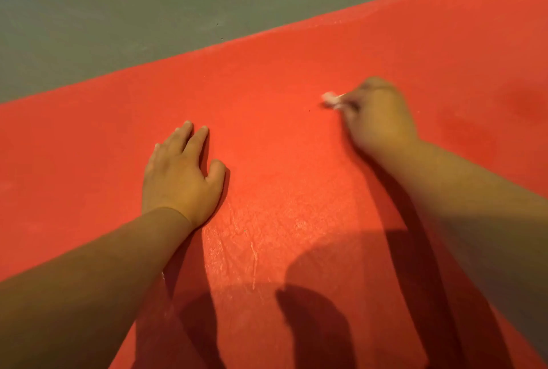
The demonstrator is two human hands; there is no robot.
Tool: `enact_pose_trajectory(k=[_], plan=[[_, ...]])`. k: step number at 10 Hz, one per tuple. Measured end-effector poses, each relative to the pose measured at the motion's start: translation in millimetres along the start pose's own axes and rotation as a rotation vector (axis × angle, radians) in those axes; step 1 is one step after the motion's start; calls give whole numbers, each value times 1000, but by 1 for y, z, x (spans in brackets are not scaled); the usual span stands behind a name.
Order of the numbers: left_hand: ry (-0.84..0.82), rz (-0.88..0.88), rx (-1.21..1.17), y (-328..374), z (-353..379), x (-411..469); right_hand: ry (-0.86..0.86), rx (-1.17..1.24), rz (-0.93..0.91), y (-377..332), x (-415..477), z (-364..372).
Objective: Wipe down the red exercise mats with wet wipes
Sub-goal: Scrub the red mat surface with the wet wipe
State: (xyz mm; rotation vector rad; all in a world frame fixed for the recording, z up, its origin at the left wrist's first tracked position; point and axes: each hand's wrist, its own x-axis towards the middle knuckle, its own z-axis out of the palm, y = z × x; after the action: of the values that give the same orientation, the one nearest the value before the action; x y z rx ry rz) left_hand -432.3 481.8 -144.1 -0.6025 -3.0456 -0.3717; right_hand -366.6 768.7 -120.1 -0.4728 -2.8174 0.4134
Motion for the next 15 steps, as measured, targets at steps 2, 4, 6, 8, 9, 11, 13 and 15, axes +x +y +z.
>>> enact_pose_trajectory(k=[2, 4, 6, 8, 9, 11, 13, 15], plan=[[-2, 13, 13, -2, 2, 9, -8, -18, 21, -41, -1, 23], [1, 21, 24, -4, 2, 14, -114, 102, -302, -54, -5, 21], [-10, 22, 30, -2, 3, 19, 94, -88, 221, 2, 26, 11], [-4, 38, 41, -4, 4, 24, -156, 263, -432, -82, -28, 32], [-8, 41, 42, -4, 3, 26, -72, 77, -254, -32, 12, 21], [-11, 43, 43, -3, 1, 29, 67, -49, 226, -14, 40, 19], [-9, 49, 35, -4, 2, 31, -81, 91, -343, -52, 17, 30], [-10, 44, 23, -2, 0, 33, 134, -242, 297, 4, 70, 20]])
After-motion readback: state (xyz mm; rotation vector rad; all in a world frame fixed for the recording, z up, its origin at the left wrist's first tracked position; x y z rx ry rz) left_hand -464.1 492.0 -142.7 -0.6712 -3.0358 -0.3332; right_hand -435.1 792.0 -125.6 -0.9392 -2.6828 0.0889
